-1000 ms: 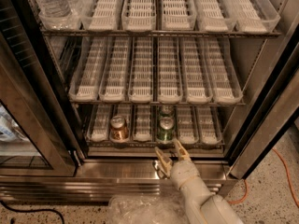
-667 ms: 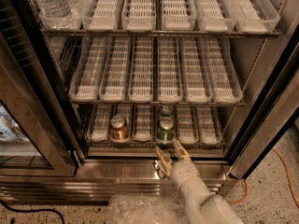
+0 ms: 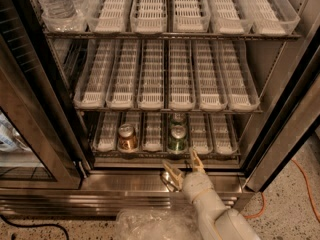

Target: Pick green can from bottom shelf of fridge

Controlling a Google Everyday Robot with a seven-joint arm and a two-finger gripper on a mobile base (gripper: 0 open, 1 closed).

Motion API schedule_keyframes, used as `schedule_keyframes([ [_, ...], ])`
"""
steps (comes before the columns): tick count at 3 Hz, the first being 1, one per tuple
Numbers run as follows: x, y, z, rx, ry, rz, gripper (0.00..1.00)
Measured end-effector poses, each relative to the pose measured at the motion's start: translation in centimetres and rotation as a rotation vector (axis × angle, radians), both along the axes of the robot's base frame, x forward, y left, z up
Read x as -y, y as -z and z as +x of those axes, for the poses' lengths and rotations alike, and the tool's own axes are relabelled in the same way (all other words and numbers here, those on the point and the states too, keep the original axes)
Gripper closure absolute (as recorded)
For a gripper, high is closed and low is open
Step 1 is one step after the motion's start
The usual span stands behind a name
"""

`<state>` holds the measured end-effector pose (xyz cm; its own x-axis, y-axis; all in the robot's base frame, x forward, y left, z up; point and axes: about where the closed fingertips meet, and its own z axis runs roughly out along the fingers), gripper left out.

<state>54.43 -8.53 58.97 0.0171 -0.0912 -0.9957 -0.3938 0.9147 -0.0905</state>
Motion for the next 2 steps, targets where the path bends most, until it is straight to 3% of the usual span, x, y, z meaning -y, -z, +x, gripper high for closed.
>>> schedule_keyframes([
  [2,-0.23,-0.12,0.91,0.018,0.007,-0.007,0.26],
])
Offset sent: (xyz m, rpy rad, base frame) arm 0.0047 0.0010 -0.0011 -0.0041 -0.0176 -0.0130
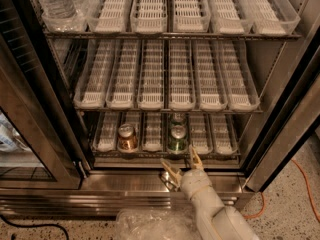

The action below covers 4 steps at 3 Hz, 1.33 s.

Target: Pick green can from bottom shelf of fridge

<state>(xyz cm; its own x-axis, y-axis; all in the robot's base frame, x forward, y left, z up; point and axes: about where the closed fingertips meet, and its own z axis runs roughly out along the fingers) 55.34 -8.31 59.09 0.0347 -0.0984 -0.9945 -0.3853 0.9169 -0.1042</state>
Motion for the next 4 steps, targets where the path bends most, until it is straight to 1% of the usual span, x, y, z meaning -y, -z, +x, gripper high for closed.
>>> schedule_keyframes([
  [1,-0.1,-0.4,1.0,0.006,-0.001,-0.006,0.30],
  [2,-0.1,-0.9,2.3,0.010,-0.001,-0.005,0.32],
  [3,-0.1,-1.4,3.7,0.011,0.003,-0.004,0.30],
  [4,-0.1,-1.5,5.2,0.005,0.007,-0.005,0.31],
])
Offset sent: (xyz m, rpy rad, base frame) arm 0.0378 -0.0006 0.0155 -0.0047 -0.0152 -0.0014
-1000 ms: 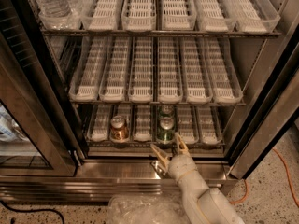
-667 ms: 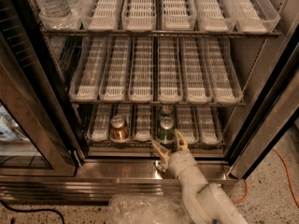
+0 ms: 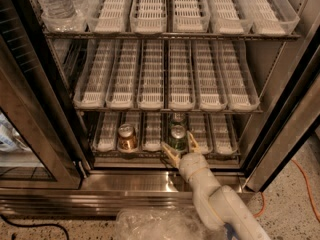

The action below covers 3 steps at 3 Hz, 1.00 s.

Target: Pick green can from bottom shelf of fridge

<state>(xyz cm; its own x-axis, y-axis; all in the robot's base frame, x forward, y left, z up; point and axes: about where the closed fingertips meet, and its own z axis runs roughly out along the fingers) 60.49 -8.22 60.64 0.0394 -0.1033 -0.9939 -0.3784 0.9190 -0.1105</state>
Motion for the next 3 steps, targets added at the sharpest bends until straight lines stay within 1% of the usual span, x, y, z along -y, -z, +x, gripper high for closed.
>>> schedule_keyframes([
  [2,-0.4,0.3,2.7,-0.024,0.011,-0.004,0.31],
  [3,-0.8,1.2,3.7,-0.055,0.023,-0.003,0.50],
])
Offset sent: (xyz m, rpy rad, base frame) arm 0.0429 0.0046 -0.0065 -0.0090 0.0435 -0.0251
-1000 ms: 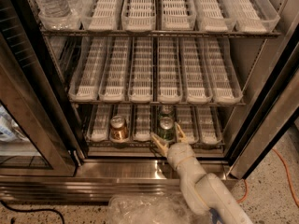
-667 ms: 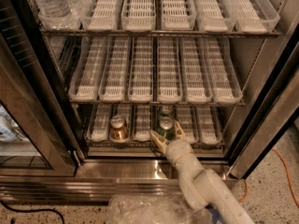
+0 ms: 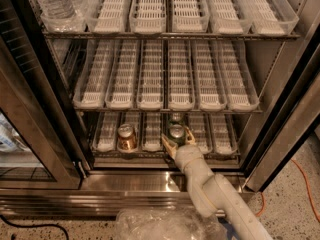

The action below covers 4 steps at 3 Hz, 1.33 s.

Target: Pick green can from bottom shelf of fridge

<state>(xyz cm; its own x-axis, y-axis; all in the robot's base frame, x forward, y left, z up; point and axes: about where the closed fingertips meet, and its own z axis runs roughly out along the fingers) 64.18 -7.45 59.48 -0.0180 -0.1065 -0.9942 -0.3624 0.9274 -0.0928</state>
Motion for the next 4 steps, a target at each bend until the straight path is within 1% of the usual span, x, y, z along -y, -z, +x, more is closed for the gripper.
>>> schedule_keyframes([
  [2,0.00,0.00,0.00,0.000,0.000,0.000,0.96],
  [3,0.00,0.00,0.00,0.000,0.000,0.000,1.00],
  [4,0.01,-0.22,-0.23,0.004,-0.008,-0.010,1.00],
])
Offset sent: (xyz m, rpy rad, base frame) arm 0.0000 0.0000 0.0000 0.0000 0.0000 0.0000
